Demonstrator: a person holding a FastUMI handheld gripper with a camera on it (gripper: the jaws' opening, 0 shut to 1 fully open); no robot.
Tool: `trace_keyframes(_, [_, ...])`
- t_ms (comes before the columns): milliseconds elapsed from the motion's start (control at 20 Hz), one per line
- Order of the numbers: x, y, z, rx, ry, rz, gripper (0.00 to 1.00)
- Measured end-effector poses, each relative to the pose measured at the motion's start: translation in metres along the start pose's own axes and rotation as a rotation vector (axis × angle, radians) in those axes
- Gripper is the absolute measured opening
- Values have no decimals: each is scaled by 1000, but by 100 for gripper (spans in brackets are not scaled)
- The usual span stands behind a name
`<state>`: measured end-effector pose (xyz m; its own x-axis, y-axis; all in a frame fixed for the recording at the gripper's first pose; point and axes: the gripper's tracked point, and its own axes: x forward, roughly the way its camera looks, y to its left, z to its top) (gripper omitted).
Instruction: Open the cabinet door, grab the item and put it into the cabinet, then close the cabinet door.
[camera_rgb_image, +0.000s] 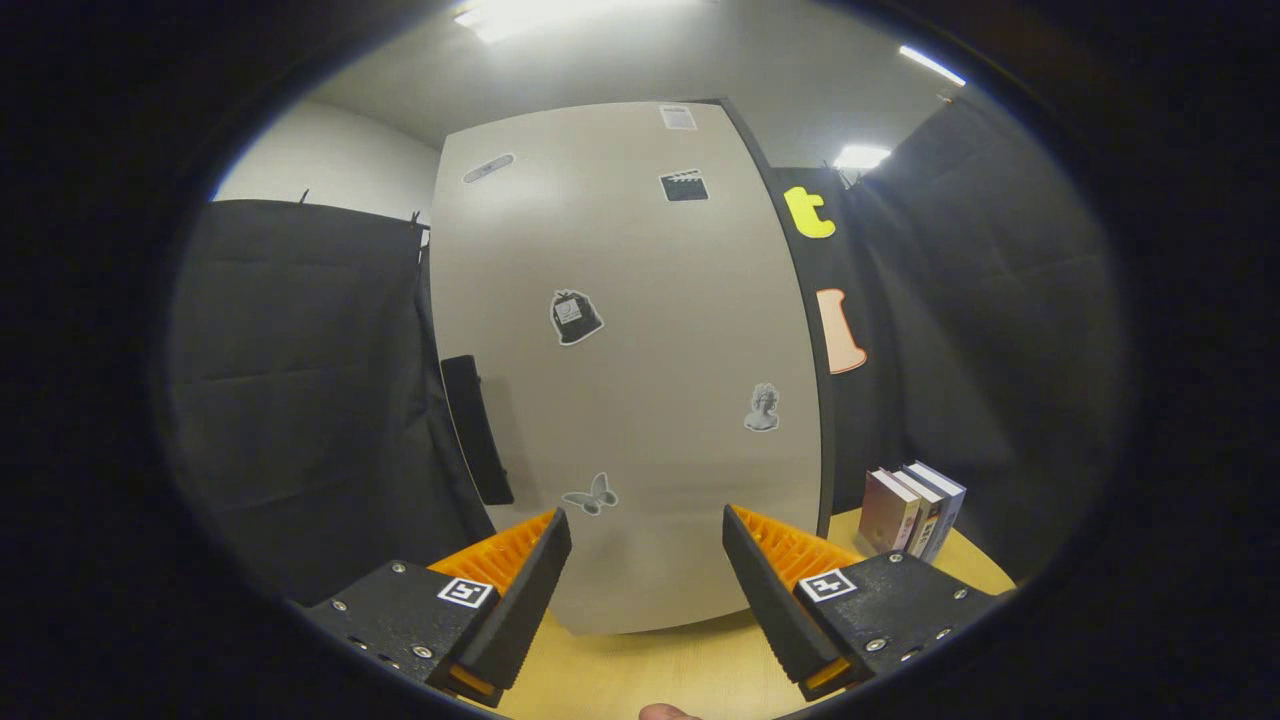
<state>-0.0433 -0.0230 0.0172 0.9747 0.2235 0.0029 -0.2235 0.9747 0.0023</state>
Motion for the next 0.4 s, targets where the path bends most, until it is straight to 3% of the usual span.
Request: trace_keyframes(400, [-1, 3, 4, 1, -7, -19, 95])
